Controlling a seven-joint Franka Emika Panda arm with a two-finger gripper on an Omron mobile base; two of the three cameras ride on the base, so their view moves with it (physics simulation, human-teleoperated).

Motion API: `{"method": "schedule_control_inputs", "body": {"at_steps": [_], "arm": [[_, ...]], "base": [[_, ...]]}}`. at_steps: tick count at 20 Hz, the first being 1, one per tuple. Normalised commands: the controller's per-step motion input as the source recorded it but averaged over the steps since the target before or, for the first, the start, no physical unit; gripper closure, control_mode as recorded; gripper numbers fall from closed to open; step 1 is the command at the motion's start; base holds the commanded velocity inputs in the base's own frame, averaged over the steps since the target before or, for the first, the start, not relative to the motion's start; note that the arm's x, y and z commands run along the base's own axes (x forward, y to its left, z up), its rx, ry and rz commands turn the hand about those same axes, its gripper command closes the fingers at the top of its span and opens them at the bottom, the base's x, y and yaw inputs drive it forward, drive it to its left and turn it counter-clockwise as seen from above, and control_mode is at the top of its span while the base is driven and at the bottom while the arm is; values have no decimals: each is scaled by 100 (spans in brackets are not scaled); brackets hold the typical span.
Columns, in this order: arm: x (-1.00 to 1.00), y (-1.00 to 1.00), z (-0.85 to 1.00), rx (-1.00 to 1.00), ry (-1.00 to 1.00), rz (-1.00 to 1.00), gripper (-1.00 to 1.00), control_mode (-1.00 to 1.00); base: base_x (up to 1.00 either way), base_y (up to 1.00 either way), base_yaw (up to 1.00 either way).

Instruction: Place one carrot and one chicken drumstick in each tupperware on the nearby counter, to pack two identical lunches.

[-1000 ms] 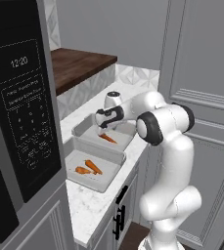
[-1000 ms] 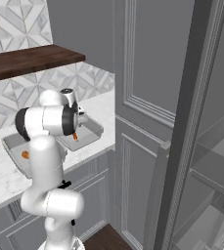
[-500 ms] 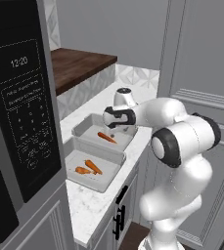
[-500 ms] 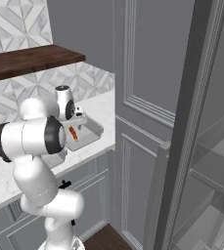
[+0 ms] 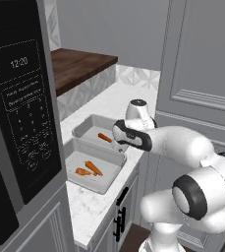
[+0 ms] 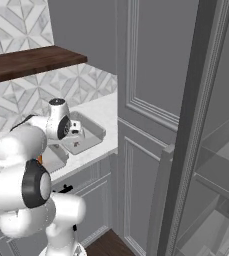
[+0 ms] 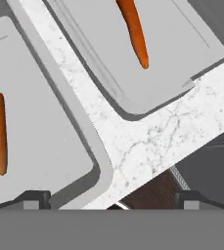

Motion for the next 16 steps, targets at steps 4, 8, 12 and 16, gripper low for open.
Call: {"method": "schedule_control_inputs", "body": {"at_steps": [4, 8, 12, 16], "arm": [[-100, -5, 29, 1, -9, -1, -100, -100], [-100, -21, 64, 0, -1, -7, -100, -100], [-100, -36, 84, 0, 0, -10, -100, -100], [-100, -35, 86, 0, -1, -19, -100, -100]], "base": [[0, 0, 0], [0, 0, 0], [0, 0, 0], [0, 0, 0]]}}
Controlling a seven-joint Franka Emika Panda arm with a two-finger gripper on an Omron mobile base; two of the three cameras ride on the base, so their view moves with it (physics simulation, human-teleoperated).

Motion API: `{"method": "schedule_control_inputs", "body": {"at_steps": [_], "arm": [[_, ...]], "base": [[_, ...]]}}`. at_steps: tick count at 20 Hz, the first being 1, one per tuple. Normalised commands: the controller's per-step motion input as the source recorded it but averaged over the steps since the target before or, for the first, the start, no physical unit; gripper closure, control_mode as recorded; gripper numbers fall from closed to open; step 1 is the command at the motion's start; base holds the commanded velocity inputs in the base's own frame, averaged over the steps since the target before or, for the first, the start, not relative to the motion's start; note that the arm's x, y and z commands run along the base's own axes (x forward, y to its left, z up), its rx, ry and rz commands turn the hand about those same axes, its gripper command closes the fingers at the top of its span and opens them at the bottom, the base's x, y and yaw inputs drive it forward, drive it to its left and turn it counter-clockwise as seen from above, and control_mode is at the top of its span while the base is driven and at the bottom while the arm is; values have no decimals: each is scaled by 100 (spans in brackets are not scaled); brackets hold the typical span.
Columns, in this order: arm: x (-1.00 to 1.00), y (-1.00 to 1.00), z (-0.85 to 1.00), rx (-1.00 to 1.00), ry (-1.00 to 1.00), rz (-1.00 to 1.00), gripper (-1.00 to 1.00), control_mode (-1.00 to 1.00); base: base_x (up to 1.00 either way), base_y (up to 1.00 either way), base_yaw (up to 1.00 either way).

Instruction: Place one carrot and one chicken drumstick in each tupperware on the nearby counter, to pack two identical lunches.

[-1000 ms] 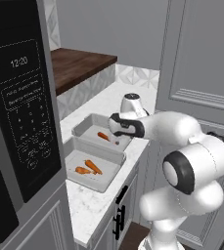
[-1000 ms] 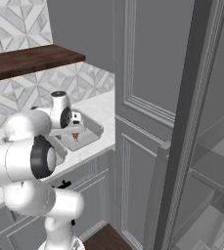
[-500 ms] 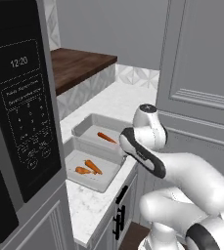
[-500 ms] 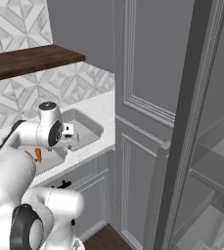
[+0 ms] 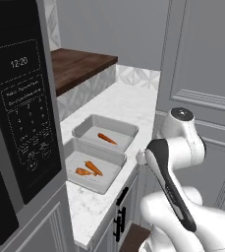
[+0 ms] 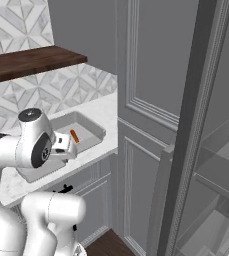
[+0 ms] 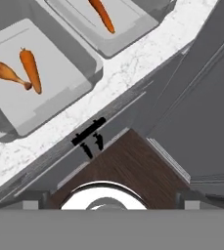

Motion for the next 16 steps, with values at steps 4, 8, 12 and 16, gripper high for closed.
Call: {"method": "schedule_control_inputs", "body": {"at_steps": [4, 8, 12, 16], "arm": [[-88, -2, 17, 0, -14, -10, -100, -100], [0, 0, 0, 0, 0, 0, -100, -100], [-23, 0, -3, 0, 1, 0, -100, 100], [0, 0, 0, 0, 0, 0, -100, 100]], "base": [[0, 0, 0], [0, 0, 0], [-50, 0, 0], [-100, 30, -2]]}}
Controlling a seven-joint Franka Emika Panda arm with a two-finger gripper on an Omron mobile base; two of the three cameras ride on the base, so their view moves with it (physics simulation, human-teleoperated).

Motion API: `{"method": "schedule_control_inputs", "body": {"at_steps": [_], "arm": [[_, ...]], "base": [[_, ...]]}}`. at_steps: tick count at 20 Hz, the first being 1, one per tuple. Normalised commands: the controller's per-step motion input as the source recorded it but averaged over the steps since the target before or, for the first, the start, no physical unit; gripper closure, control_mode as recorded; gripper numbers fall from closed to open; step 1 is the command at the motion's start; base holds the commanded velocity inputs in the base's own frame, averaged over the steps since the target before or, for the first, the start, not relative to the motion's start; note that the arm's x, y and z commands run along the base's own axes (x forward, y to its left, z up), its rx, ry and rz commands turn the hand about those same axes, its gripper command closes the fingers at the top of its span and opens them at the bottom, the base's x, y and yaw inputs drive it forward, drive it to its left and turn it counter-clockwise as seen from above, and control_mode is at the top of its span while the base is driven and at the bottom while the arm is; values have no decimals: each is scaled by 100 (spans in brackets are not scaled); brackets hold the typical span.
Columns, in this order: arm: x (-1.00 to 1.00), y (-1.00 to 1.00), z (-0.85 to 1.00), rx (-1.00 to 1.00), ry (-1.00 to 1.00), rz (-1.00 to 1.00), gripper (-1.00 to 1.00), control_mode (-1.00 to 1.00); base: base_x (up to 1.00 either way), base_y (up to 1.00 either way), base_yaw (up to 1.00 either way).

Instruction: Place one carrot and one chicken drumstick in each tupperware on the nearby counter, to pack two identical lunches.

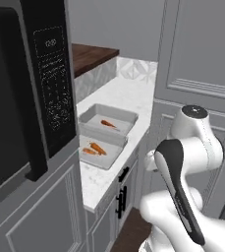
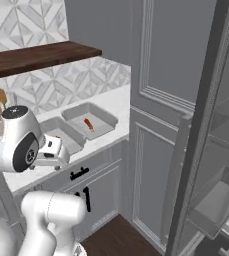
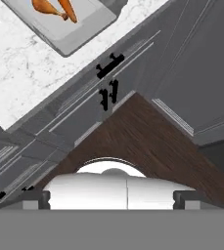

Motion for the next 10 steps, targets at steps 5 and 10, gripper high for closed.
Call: {"method": "schedule_control_inputs", "body": {"at_steps": [5, 10], "arm": [[0, 0, 0, 0, 0, 0, -100, 100], [0, 0, 0, 0, 0, 0, -100, 100]], "base": [[-100, 13, -20], [-96, -5, -52]]}}
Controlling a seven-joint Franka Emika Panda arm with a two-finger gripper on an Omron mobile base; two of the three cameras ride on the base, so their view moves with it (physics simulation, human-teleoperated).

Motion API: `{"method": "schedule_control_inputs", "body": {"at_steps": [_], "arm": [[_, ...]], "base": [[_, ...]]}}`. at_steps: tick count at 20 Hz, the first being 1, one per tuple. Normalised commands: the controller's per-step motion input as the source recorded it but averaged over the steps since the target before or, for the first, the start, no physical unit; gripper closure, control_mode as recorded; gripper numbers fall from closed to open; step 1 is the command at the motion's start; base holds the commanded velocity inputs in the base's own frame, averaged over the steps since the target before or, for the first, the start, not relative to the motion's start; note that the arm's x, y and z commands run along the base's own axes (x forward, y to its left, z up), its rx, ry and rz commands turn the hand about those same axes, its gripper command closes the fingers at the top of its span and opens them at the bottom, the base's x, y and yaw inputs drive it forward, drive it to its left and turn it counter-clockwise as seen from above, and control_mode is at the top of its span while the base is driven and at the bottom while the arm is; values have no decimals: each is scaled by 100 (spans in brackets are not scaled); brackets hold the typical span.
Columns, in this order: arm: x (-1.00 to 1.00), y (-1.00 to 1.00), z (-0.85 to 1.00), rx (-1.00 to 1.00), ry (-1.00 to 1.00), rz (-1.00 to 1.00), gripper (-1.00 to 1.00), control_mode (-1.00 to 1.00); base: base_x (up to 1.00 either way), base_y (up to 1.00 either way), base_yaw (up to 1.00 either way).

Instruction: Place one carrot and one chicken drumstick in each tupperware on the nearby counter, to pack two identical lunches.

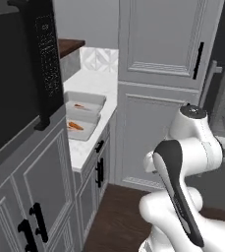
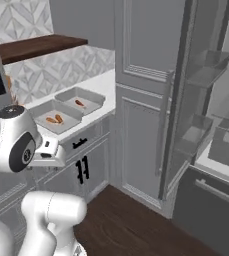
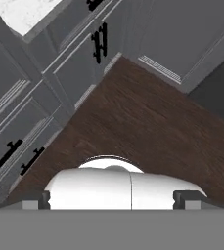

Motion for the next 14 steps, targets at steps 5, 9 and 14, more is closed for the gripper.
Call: {"method": "schedule_control_inputs", "body": {"at_steps": [5, 9, 14], "arm": [[0, 0, 0, 0, 0, 0, -100, 100], [0, 0, 0, 0, 0, 0, -100, 100], [0, 0, 0, 0, 0, 0, -100, 100]], "base": [[-42, -41, -61], [11, -86, -63], [31, -88, -57]]}}
